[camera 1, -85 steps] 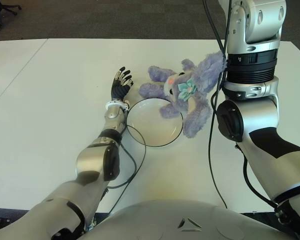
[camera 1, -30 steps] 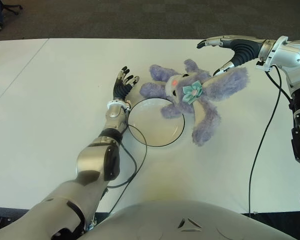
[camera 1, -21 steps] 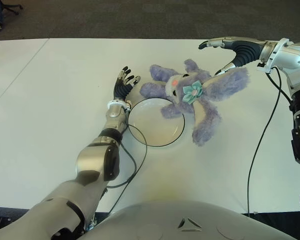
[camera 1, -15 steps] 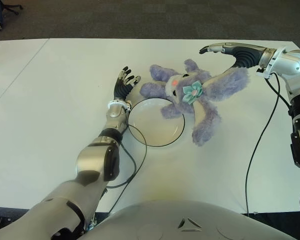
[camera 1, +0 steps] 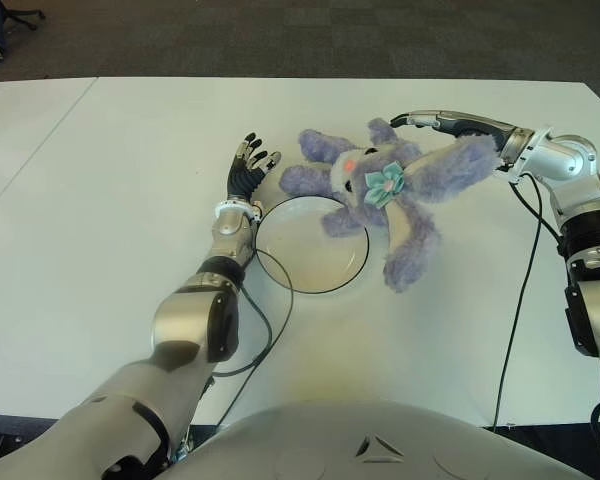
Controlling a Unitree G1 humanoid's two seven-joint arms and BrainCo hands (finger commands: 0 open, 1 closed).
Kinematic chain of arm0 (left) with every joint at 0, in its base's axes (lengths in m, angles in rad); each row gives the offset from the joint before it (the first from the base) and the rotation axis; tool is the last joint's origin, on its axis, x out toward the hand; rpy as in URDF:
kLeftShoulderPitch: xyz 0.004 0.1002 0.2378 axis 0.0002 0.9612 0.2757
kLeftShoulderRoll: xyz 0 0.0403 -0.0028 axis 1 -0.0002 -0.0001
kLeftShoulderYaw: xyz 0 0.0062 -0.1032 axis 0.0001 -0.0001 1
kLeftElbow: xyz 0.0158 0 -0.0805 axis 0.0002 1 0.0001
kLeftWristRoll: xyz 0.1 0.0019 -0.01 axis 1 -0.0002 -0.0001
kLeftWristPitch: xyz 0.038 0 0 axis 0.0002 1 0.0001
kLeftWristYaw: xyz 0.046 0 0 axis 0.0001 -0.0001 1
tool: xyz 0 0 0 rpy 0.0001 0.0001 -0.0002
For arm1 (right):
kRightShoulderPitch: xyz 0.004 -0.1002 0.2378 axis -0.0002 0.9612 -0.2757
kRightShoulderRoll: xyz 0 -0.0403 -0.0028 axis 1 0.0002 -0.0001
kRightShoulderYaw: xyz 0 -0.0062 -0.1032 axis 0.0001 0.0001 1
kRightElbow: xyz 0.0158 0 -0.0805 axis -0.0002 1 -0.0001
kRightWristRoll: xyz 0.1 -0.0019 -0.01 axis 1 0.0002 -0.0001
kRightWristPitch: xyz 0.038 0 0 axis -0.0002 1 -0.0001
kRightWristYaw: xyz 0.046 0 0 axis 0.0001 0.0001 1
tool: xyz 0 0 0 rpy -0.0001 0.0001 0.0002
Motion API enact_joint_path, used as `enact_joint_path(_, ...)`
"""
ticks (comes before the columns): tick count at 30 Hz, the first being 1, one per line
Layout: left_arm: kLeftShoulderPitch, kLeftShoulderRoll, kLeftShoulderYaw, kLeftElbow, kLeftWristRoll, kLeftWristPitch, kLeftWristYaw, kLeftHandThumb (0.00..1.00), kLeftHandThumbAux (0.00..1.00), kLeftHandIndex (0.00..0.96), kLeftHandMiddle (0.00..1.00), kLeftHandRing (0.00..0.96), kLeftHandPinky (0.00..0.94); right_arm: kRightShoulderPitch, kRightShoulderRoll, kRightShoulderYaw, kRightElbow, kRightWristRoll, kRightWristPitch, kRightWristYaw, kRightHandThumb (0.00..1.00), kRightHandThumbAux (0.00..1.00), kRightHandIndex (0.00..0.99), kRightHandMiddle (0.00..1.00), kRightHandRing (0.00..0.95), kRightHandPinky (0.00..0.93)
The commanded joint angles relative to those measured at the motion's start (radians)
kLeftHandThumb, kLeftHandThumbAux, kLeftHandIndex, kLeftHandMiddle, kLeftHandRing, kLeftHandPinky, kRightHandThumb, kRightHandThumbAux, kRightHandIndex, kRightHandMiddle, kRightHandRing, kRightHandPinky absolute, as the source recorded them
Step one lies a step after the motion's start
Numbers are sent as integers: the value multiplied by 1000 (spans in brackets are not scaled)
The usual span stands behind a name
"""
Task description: Put the doll into the plate.
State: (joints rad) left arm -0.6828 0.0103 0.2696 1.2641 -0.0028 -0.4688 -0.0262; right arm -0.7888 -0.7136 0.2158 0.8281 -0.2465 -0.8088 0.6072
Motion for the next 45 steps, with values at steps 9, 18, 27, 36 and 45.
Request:
enact_joint_path(9,114,-29,27,93,-22,148,1,237,702,36,122,162,220,46,63,8,31,-43,7,-110,40,503,0,0,0,0)
enact_joint_path(18,112,-31,41,93,-24,153,0,236,708,37,133,171,230,75,98,19,35,-63,-51,-174,82,546,0,0,0,20)
enact_joint_path(27,113,-31,34,93,-19,150,9,196,721,37,132,165,204,86,122,22,21,-70,-96,-202,155,595,0,0,0,54)
enact_joint_path(36,112,-30,29,94,-14,150,10,148,724,25,130,160,202,76,154,28,22,-105,-103,-257,194,651,2,0,7,85)
enact_joint_path(45,111,-30,37,94,-22,156,9,165,725,32,140,171,222,100,223,29,17,-96,-49,-286,239,714,12,0,9,73)
